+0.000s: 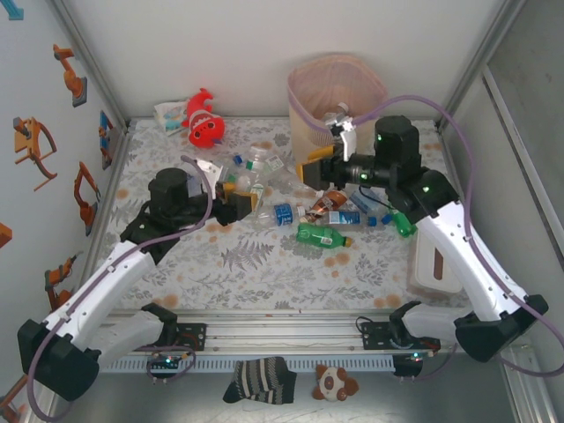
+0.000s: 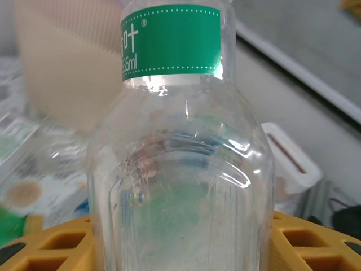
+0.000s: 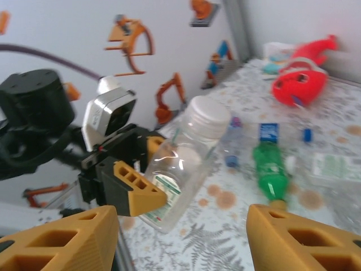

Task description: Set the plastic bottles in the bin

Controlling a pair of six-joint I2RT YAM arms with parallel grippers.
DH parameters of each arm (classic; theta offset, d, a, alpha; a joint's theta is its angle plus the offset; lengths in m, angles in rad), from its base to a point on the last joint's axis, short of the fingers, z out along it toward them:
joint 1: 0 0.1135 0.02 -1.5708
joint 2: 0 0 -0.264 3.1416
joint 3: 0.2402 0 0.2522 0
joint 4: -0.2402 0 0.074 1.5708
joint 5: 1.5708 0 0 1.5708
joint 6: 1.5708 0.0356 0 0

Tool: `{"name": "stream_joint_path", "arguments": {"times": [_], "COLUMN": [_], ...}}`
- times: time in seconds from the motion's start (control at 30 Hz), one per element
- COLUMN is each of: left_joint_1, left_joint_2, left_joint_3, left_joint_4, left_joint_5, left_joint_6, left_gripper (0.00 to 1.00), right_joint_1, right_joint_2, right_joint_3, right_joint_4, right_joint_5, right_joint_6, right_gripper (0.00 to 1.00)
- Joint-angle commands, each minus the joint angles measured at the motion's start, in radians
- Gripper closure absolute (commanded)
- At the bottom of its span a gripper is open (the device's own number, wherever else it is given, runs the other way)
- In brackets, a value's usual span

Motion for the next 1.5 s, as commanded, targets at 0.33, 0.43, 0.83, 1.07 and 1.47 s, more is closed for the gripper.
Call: {"name": "stream_joint_path", "arguments": {"times": [0.33, 0.43, 0.83, 1.07, 1.47], "left_joint_1": [-0.093, -0.125, -0.145, -0.149, -0.15], "left_joint_2": [-0.059, -0.056, -0.049, -0.045, -0.068], "left_joint_3": [0.026, 0.05, 0.056, 0.056, 0.05], "left_joint_4": [0.344, 0.328, 0.392, 0.424, 0.411], "left_joint_5": [0.375, 0.385, 0.368, 0.37, 0.355], "left_joint_6": [0.092, 0.113, 0.078, 0.055, 0.066], "left_gripper": [0.52, 0.52, 0.51, 0.52, 0.52], "right_joint_1": [0.149, 0.169, 0.227, 0.248, 0.26], "right_joint_2": [0.044, 0.057, 0.03, 0.022, 0.035], "right_joint_3": [0.04, 0.052, 0.015, 0.007, 0.015], "right_joint_4": [0.182, 0.193, 0.204, 0.142, 0.08], "right_joint_5": [-0.142, -0.161, -0.303, -0.312, -0.277], "right_joint_6": [-0.058, -0.063, -0.149, -0.233, -0.293], "right_gripper": [0.31, 0.31, 0.48, 0.39, 0.38]}}
